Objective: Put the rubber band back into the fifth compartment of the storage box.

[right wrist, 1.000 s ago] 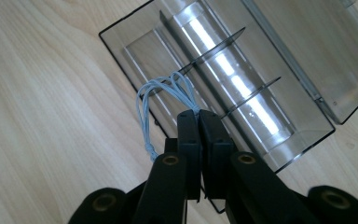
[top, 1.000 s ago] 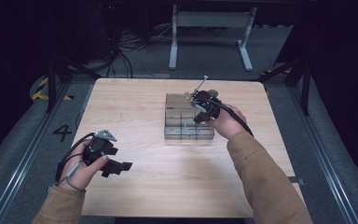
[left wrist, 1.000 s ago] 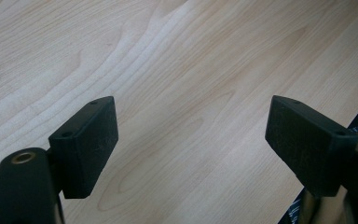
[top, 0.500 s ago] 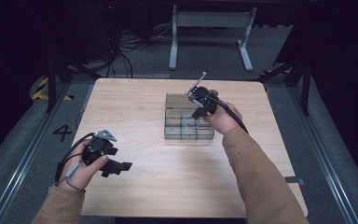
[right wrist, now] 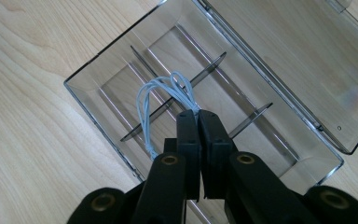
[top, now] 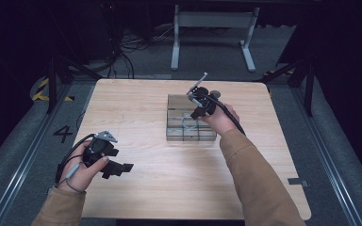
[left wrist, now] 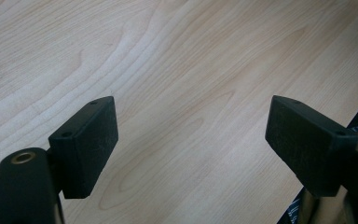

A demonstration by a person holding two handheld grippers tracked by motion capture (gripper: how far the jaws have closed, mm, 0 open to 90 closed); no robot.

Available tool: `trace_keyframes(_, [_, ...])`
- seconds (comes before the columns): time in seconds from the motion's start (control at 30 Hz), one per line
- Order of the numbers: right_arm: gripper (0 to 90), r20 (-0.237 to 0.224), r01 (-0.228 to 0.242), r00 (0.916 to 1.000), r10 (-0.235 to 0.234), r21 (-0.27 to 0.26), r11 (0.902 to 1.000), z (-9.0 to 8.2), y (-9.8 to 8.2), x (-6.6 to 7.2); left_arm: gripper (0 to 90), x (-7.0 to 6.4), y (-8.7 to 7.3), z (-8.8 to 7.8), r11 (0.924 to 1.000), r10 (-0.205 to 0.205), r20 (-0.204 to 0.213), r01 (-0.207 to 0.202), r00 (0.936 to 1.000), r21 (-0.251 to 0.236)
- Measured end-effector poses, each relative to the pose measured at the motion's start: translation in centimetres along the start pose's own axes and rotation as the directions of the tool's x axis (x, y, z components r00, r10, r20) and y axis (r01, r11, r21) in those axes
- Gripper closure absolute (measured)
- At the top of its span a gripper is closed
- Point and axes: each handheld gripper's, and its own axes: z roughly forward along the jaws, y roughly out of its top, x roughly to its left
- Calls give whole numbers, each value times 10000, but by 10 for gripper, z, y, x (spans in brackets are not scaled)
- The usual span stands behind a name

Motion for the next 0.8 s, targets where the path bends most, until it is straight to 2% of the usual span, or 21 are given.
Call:
trace_keyframes(0.47, [882,252,15,9997,-31,637,9980,20,-3,0,178,0,0,0,10000,1,-6,-1,10000,-18])
trace_keyframes(0.8, [882,171,7,9999,-24,959,9954,28,-7,-1,178,1,0,-1,10000,-1,-21,1,10000,-1])
